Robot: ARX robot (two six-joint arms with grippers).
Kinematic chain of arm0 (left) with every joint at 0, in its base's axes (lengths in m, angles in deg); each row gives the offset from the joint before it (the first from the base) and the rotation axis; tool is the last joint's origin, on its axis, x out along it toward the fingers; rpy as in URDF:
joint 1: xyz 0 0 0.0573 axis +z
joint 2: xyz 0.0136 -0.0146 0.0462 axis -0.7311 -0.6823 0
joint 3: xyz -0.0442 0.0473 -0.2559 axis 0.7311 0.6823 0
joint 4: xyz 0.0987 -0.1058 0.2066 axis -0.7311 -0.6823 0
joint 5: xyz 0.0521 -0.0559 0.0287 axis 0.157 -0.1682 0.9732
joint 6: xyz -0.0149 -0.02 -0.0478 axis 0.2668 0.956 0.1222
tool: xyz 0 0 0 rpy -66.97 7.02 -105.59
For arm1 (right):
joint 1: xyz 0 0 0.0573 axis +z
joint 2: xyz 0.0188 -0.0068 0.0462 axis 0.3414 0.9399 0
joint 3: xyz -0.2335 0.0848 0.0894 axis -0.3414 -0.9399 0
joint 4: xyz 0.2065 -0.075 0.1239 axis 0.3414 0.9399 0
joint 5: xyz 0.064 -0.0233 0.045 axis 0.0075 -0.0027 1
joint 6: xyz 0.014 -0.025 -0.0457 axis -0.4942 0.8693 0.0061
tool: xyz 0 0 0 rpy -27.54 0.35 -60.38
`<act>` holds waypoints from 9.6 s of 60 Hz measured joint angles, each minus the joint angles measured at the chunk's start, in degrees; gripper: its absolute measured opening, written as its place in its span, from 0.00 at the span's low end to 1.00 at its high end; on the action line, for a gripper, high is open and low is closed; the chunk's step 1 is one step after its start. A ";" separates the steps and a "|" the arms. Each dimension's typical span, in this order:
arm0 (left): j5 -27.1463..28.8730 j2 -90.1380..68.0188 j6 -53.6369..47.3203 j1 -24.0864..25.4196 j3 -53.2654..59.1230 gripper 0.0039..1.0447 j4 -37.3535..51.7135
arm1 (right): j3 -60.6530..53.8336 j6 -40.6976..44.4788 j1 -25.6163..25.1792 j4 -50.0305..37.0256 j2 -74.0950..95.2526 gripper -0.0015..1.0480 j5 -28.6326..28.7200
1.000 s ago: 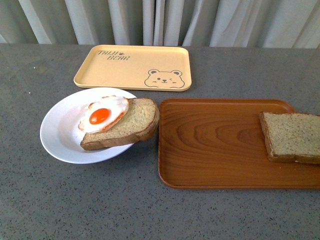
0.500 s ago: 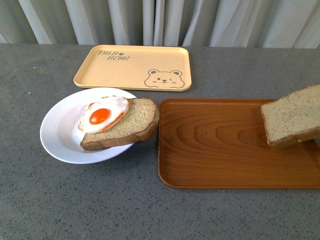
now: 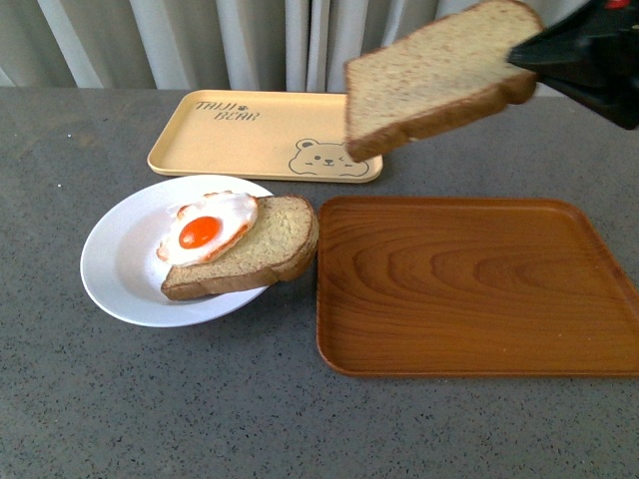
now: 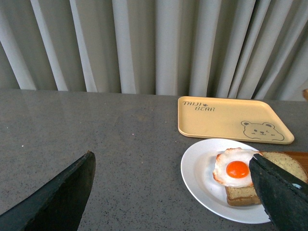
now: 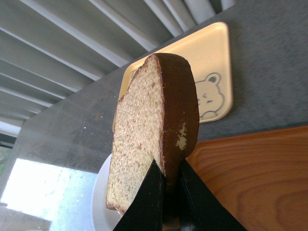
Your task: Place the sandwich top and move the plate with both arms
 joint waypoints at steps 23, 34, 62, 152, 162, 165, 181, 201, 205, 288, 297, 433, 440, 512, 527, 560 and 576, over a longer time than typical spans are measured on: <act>0.00 0.00 0.00 0.00 0.00 0.92 0.00 | 9.09 -8.15 13.14 -2.29 14.84 0.02 -11.06; 0.00 0.00 0.00 0.00 0.00 0.92 0.00 | 12.04 -9.64 16.13 -2.89 20.39 0.02 -13.73; 0.00 0.00 0.02 0.00 0.00 0.92 0.00 | 14.14 -12.09 20.70 -2.84 25.40 0.02 -17.59; 0.02 0.00 0.00 0.00 0.00 0.92 0.00 | -14.25 27.58 6.78 -28.79 -1.60 0.66 -31.36; -0.02 0.00 0.00 0.00 0.00 0.92 0.00 | -26.60 37.00 0.39 -31.41 -12.63 0.33 -26.47; 0.00 0.00 0.00 0.00 0.00 0.92 0.00 | -29.00 37.55 -1.11 -31.32 -14.86 0.24 -25.29; 0.02 0.00 0.02 -0.02 0.00 0.92 0.00 | -37.70 38.82 -6.49 -30.38 -24.76 0.02 -19.37; 0.00 0.00 0.00 0.00 0.00 0.92 0.00 | -44.35 38.86 -11.61 -22.40 -38.75 0.02 -14.56; 0.00 0.00 0.00 0.00 0.00 0.92 0.00 | -45.09 38.86 -12.33 -19.74 -41.97 0.02 -13.77; 0.00 0.00 0.00 0.00 0.00 0.92 0.00 | -46.03 38.88 -17.79 19.02 -83.93 0.02 -8.66; 0.00 0.00 0.00 0.00 0.00 0.92 0.00 | -46.03 38.88 -17.81 28.26 -92.76 0.02 -8.55; -5.68 -114.09 47.98 -2.16 -31.78 0.92 43.89 | -46.03 38.97 -17.81 28.52 -93.18 0.91 -8.55; -5.31 -115.10 49.07 -3.13 -33.07 0.92 43.87 | -46.03 38.97 -17.81 28.52 -93.18 0.91 -8.55; -10.58 -124.80 61.00 -7.65 -40.06 0.03 45.20 | -46.03 38.97 -17.81 28.52 -93.18 0.91 -8.55; -12.09 -125.04 61.90 -7.45 -39.56 0.03 48.28 | -46.03 38.97 -17.81 28.52 -93.18 0.91 -8.55; -15.04 -122.55 64.00 -6.29 -33.99 0.02 56.41 | -46.03 38.99 -17.81 28.52 -93.18 0.91 -8.52; -15.26 -117.50 62.97 -6.93 -34.53 0.02 51.36 | -46.03 38.97 -17.81 28.52 -93.18 0.91 -8.55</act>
